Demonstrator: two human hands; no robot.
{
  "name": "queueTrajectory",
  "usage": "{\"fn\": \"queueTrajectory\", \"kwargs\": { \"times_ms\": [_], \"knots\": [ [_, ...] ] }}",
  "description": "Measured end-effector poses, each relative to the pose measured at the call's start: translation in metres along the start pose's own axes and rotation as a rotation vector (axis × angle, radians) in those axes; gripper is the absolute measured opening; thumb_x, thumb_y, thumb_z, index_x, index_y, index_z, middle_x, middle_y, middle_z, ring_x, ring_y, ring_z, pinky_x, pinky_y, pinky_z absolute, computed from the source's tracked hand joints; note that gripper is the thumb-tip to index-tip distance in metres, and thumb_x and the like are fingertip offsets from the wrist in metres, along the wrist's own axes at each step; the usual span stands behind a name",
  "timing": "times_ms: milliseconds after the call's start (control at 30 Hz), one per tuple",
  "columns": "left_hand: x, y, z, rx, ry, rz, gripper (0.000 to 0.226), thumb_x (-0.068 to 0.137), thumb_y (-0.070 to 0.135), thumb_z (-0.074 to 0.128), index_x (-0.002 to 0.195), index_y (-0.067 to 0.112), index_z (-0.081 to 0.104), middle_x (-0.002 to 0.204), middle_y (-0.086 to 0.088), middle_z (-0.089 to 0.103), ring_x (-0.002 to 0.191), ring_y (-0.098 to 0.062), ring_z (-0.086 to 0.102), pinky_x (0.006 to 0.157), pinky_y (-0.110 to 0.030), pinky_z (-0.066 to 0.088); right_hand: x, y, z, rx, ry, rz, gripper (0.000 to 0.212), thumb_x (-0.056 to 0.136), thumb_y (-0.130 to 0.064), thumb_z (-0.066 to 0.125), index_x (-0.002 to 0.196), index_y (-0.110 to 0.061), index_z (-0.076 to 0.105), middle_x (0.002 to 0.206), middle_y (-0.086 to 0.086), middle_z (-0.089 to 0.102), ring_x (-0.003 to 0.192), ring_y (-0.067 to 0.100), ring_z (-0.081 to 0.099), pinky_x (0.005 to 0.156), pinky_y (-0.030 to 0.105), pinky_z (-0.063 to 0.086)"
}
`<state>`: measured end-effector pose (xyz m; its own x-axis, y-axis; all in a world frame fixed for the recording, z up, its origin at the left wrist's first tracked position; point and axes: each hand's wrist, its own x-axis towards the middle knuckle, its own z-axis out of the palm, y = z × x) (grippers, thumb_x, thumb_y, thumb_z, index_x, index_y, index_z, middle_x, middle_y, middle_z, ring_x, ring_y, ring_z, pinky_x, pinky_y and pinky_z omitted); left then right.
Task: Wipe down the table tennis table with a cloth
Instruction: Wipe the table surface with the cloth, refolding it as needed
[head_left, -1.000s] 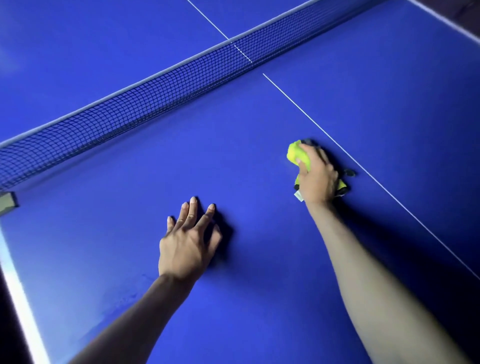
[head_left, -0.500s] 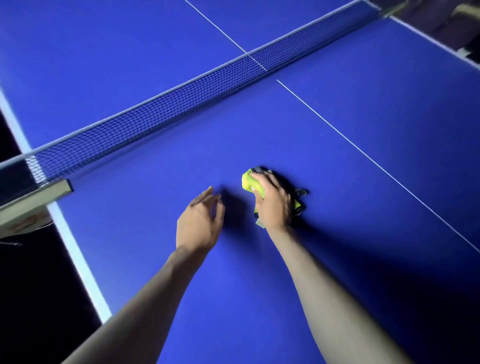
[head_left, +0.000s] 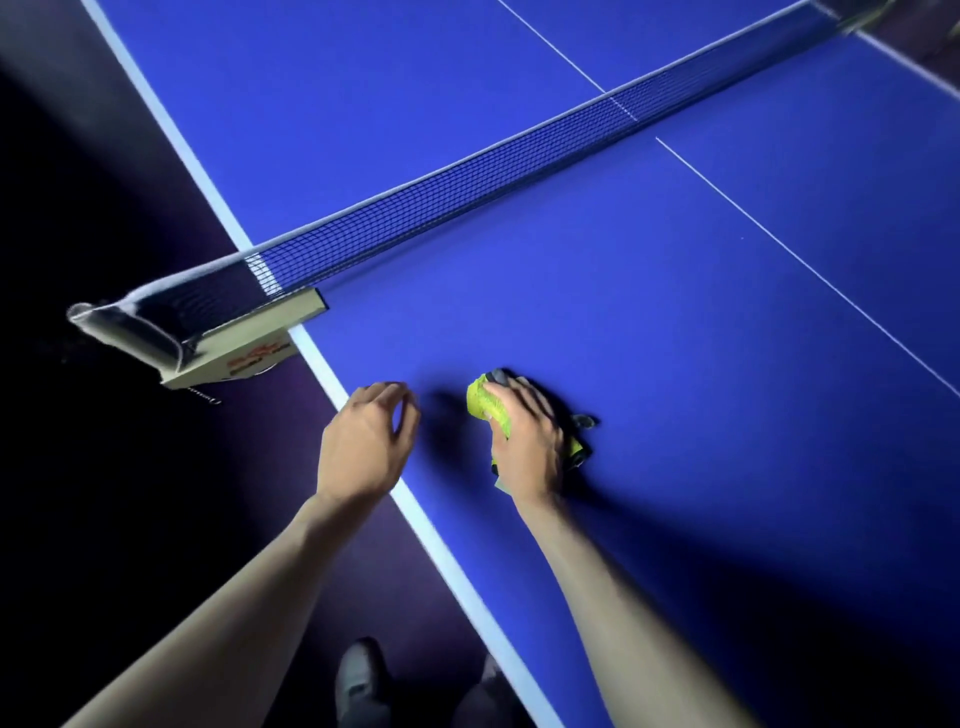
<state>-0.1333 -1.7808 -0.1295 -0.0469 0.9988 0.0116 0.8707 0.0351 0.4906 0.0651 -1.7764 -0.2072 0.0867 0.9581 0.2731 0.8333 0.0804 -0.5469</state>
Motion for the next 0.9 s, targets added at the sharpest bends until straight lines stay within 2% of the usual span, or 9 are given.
{"fn": "queueTrajectory", "kwargs": {
  "times_ms": [133,333,433,600,700,833,900],
  "knots": [
    [-0.028,-0.04,-0.032,-0.011,-0.044,-0.003,0.017,0.101,0.032,0.054,0.102,0.024,0.069,0.141,0.011,0.055,0.118,-0.017,0.055,0.078,-0.038,0.055,-0.043,-0.047,0.019,-0.005,-0.02,-0.05,0.052,0.084,0.0,0.072,0.129,-0.027,0.07,0.138,-0.01,0.066,0.132,0.018,0.058,0.109,0.037,0.047],
    [-0.051,-0.081,-0.062,-0.076,-0.034,-0.07,0.022,0.102,0.032,0.055,0.108,0.018,0.071,0.145,0.007,0.051,0.129,-0.018,0.049,0.089,-0.042,0.054,-0.086,-0.096,0.033,0.065,-0.047,-0.072,0.051,0.083,-0.001,0.073,0.128,-0.026,0.072,0.139,-0.01,0.066,0.134,0.014,0.057,0.111,0.033,0.047],
    [-0.059,-0.092,-0.067,-0.091,-0.041,-0.069,0.026,0.102,0.034,0.054,0.108,0.017,0.072,0.143,0.008,0.052,0.129,-0.017,0.049,0.088,-0.04,0.054,-0.096,-0.112,0.033,0.085,-0.062,-0.086,0.043,0.087,-0.005,0.072,0.123,-0.027,0.074,0.136,-0.011,0.068,0.132,0.013,0.06,0.111,0.028,0.045],
    [-0.057,-0.096,-0.072,-0.102,-0.062,-0.064,0.028,0.103,0.035,0.052,0.109,0.017,0.072,0.14,0.008,0.054,0.127,-0.018,0.05,0.088,-0.04,0.053,-0.099,-0.131,0.027,0.208,-0.15,0.004,0.042,0.09,-0.006,0.069,0.126,-0.027,0.072,0.132,-0.012,0.069,0.123,0.01,0.063,0.105,0.029,0.05],
    [-0.049,-0.089,-0.071,-0.094,-0.078,-0.039,0.028,0.103,0.035,0.052,0.109,0.016,0.072,0.138,0.007,0.056,0.124,-0.019,0.051,0.085,-0.04,0.054,-0.093,-0.132,0.019,0.267,-0.2,0.032,0.042,0.092,-0.006,0.064,0.127,-0.028,0.071,0.131,-0.016,0.067,0.121,0.006,0.063,0.103,0.025,0.049],
    [-0.032,-0.075,-0.063,-0.082,-0.115,-0.002,0.026,0.103,0.034,0.051,0.109,0.019,0.071,0.135,0.007,0.056,0.12,-0.021,0.052,0.082,-0.04,0.054,-0.078,-0.129,0.015,0.236,-0.239,-0.235,0.031,0.084,0.007,0.062,0.101,-0.018,0.068,0.116,-0.011,0.064,0.105,0.011,0.06,0.091,0.035,0.052],
    [-0.02,-0.068,-0.056,-0.065,-0.135,0.011,0.025,0.103,0.034,0.05,0.108,0.02,0.071,0.137,0.008,0.055,0.12,-0.02,0.052,0.08,-0.039,0.053,-0.067,-0.125,0.023,0.221,-0.196,-0.302,0.027,0.086,0.008,0.063,0.1,-0.015,0.069,0.116,-0.006,0.065,0.109,0.015,0.06,0.094,0.036,0.05]
  ]
}}
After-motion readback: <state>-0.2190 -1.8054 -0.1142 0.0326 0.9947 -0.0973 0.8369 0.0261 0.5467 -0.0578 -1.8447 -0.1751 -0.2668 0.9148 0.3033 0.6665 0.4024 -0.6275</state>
